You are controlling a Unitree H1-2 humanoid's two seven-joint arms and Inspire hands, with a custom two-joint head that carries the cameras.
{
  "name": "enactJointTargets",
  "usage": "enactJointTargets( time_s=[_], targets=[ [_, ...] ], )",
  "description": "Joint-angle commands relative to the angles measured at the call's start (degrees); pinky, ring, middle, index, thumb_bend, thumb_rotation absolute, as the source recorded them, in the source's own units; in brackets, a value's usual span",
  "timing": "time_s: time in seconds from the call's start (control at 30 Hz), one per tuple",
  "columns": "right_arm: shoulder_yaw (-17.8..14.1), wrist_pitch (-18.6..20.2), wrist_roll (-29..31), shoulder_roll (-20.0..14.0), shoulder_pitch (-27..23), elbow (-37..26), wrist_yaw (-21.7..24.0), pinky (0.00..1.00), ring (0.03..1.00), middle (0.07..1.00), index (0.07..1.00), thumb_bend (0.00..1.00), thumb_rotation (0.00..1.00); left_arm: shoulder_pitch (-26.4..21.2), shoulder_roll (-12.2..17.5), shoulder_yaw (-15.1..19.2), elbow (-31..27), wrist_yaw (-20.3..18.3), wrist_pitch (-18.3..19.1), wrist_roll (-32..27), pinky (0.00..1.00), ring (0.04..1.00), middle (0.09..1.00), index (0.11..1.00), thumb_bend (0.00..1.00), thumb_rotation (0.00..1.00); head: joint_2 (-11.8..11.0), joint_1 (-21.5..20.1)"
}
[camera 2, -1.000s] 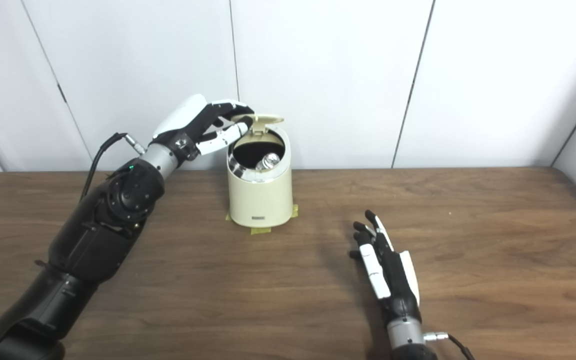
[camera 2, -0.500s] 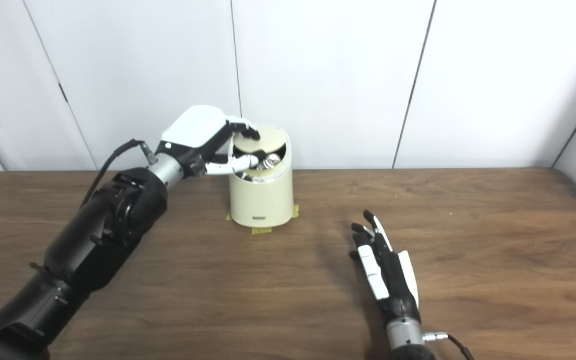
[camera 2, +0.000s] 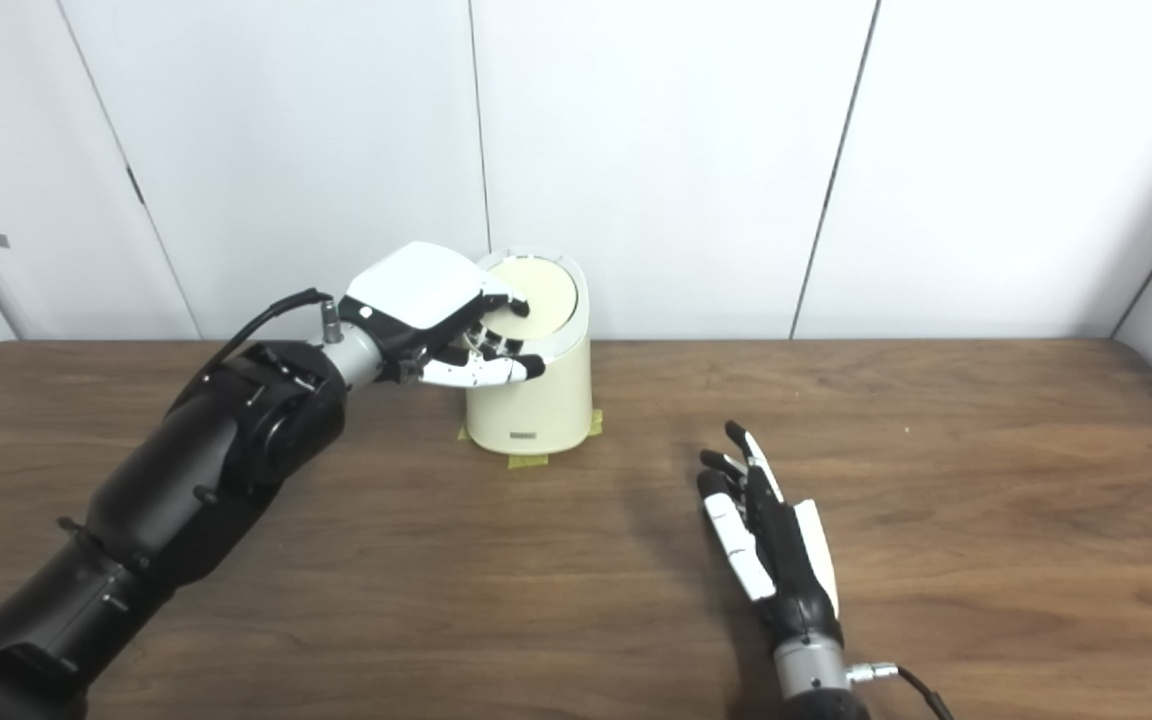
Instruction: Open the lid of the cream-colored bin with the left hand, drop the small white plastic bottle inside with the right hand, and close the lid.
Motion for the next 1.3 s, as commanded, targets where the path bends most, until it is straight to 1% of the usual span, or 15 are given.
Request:
enactJointTargets(
  time_s=[0.0,0.2,0.47,0.57,0.67,0.77,0.87,0.93,1.0,1.07,1.13,1.17,1.23,1.27],
  targets=[
    [0.3,0.8,-0.1,-0.1,-0.2,-1.3,0.7,0.69,0.821,0.839,0.945,0.5,0.96,-0.2,0.7,-1.6,0.5,-2.0,-0.5,2.8,0.89,0.858,0.836,0.814,0.57,1.0,0.2,-0.1],
    [0.1,1.6,0.7,0.0,-0.1,-2.0,1.0,0.7,0.828,0.839,0.943,0.49,0.95,1.1,0.4,-2.5,0.1,-3.3,-0.2,6.5,0.92,0.881,0.85,0.825,0.57,0.99,0.7,-0.3],
    [0.1,2.6,0.7,0.2,0.3,-3.0,1.1,0.71,0.829,0.838,0.944,0.47,0.98,2.1,0.2,-3.8,-0.4,-4.7,-0.7,10.5,0.92,0.886,0.85,0.813,0.58,1.0,1.2,-0.5],
    [0.0,3.0,0.5,0.3,0.3,-3.1,1.0,0.7,0.827,0.836,0.942,0.47,0.99,2.4,0.1,-3.2,-0.8,-5.1,-0.7,10.1,0.91,0.886,0.846,0.804,0.59,1.0,1.3,-0.5],
    [-0.1,3.0,0.8,0.3,0.2,-3.1,1.1,0.71,0.828,0.833,0.94,0.48,0.99,2.5,-0.2,-1.9,-1.9,-7.1,-0.1,8.1,0.93,0.89,0.852,0.812,0.59,1.0,1.4,-0.6],
    [-0.2,3.4,1.0,0.2,0.3,-3.4,1.2,0.72,0.837,0.838,0.94,0.48,0.98,2.9,-0.3,0.2,-4.2,-7.8,0.5,5.4,0.91,0.875,0.838,0.802,0.58,1.0,1.5,-0.7],
    [-0.1,3.4,0.8,0.1,0.4,-3.5,1.3,0.72,0.836,0.837,0.942,0.48,0.98,2.6,-0.3,2.4,-8.4,-10.8,2.1,3.8,0.91,0.865,0.831,0.805,0.56,1.0,1.6,-0.6],
    [-0.2,3.8,0.7,0.0,0.5,-3.6,1.3,0.72,0.836,0.836,0.941,0.49,0.98,2.5,-0.5,4.6,-11.9,-12.1,3.9,2.9,0.89,0.854,0.823,0.8,0.56,1.0,1.7,-0.6],
    [-0.2,3.9,0.6,-0.1,0.6,-3.6,1.4,0.73,0.84,0.836,0.941,0.49,0.97,2.7,-0.5,7.3,-15.6,-12.0,4.9,1.9,0.83,0.827,0.802,0.78,0.54,1.0,1.8,-0.6],
    [-0.2,4.0,0.6,-0.3,0.7,-3.7,1.4,0.73,0.836,0.834,0.941,0.49,0.97,3.6,-0.8,10.8,-19.1,-10.3,5.8,0.2,0.76,0.794,0.775,0.753,0.51,1.0,1.9,-0.5],
    [-0.2,4.3,0.5,-0.5,0.7,-3.9,1.5,0.71,0.831,0.834,0.94,0.48,0.98,4.2,-1.2,13.2,-21.2,-9.6,6.4,-0.6,0.73,0.783,0.77,0.748,0.48,1.0,2.0,-0.4],
    [-0.2,4.3,0.6,-0.6,0.7,-3.9,1.5,0.71,0.83,0.833,0.939,0.48,0.98,4.6,-2.0,15.0,-22.2,-9.1,7.6,-1.6,0.72,0.781,0.77,0.747,0.48,1.0,2.0,-0.2],
    [-0.4,4.2,0.9,-0.9,0.7,-3.9,1.8,0.7,0.825,0.831,0.934,0.48,0.98,5.9,-3.5,19.1,-24.7,-8.8,10.7,-4.6,0.62,0.741,0.75,0.742,0.45,0.94,2.1,0.0],
    [-0.4,4.3,1.2,-1.0,0.7,-3.9,1.9,0.69,0.821,0.829,0.93,0.48,0.97,6.7,-4.1,20.9,-25.9,-8.3,11.7,-6.3,0.61,0.735,0.753,0.74,0.43,0.93,2.1,0.0]
  ],
)
